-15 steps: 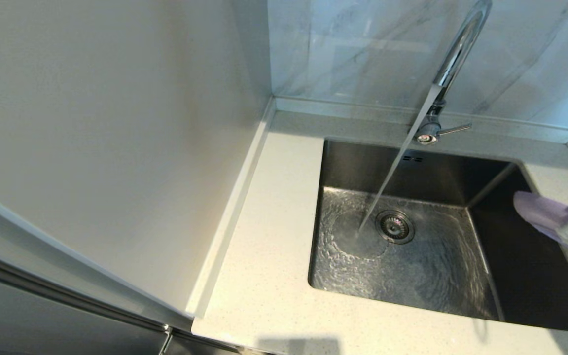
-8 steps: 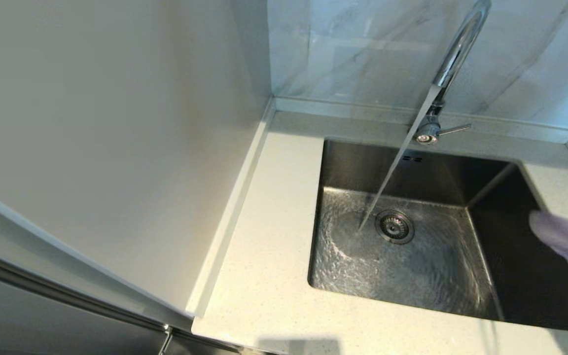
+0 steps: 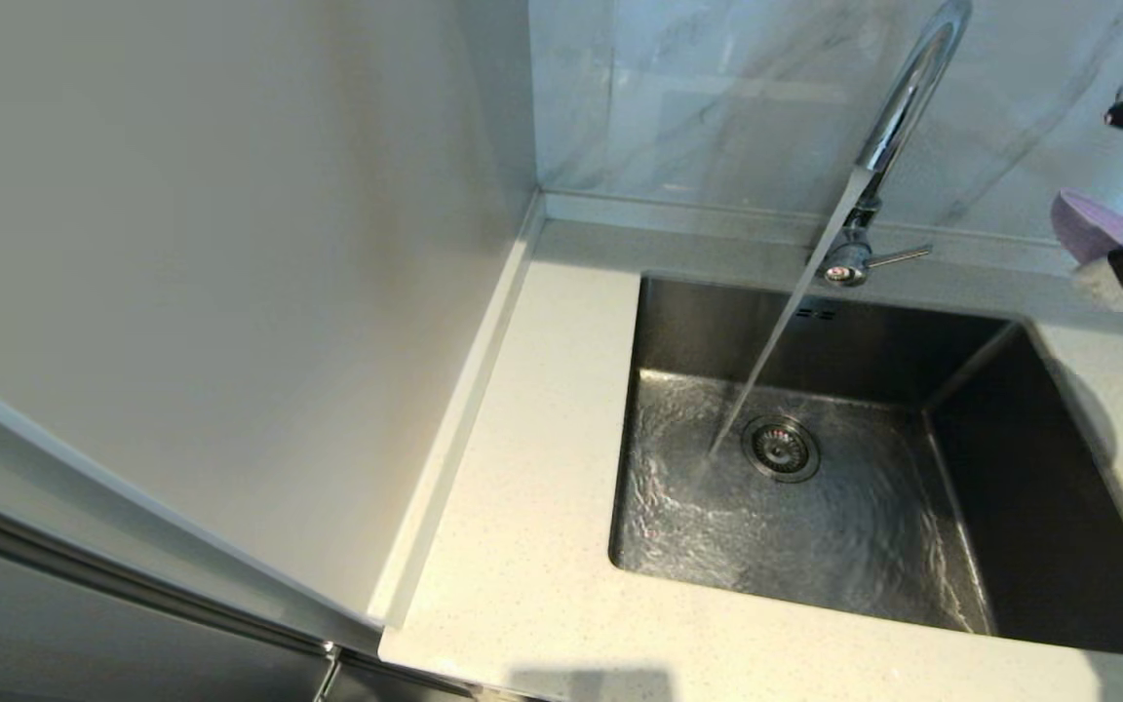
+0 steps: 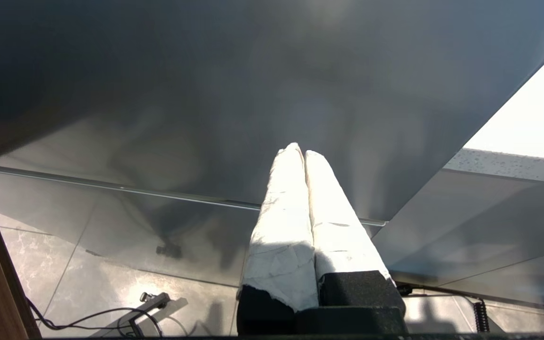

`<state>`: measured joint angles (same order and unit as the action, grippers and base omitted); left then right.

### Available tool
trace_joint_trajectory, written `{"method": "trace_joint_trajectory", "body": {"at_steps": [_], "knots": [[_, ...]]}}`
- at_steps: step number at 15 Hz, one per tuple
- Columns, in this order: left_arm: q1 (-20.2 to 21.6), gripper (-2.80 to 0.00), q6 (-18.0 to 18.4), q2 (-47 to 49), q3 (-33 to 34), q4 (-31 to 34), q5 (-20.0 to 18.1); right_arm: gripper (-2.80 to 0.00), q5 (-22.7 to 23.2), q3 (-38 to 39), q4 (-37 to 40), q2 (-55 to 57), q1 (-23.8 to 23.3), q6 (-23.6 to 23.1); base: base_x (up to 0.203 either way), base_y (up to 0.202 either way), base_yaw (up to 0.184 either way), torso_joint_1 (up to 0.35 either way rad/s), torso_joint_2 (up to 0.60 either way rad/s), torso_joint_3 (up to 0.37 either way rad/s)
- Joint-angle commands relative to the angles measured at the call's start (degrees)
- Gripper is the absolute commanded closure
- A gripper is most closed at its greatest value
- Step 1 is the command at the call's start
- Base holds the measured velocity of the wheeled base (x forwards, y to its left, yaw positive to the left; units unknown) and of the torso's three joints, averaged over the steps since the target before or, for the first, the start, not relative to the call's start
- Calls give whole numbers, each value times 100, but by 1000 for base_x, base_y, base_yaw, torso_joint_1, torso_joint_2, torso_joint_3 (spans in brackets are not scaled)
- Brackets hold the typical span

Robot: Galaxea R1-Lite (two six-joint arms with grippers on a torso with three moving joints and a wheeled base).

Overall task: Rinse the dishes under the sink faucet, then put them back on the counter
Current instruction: Place the plate on the table

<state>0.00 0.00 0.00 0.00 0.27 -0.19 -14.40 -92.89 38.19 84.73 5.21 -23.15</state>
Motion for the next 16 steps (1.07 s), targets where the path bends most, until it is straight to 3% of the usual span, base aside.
{"method": "trace_joint_trajectory", "body": {"at_steps": [1,6,8,16], "knots": [[0,0,0,0,0,0,-5,0,-190,295,-16,162,-335,-213,0,0,0,0,0,0],[0,0,0,0,0,0,-2,0,-204,341,-952,823,-714,-290,0,0,0,0,0,0],[0,0,0,0,0,0,-7,0,-204,500,-1473,1130,-1018,-563,0,0,0,0,0,0],[0,0,0,0,0,0,-5,0,-187,1229,-4192,2109,-1524,-903,0,0,0,0,0,0]]}}
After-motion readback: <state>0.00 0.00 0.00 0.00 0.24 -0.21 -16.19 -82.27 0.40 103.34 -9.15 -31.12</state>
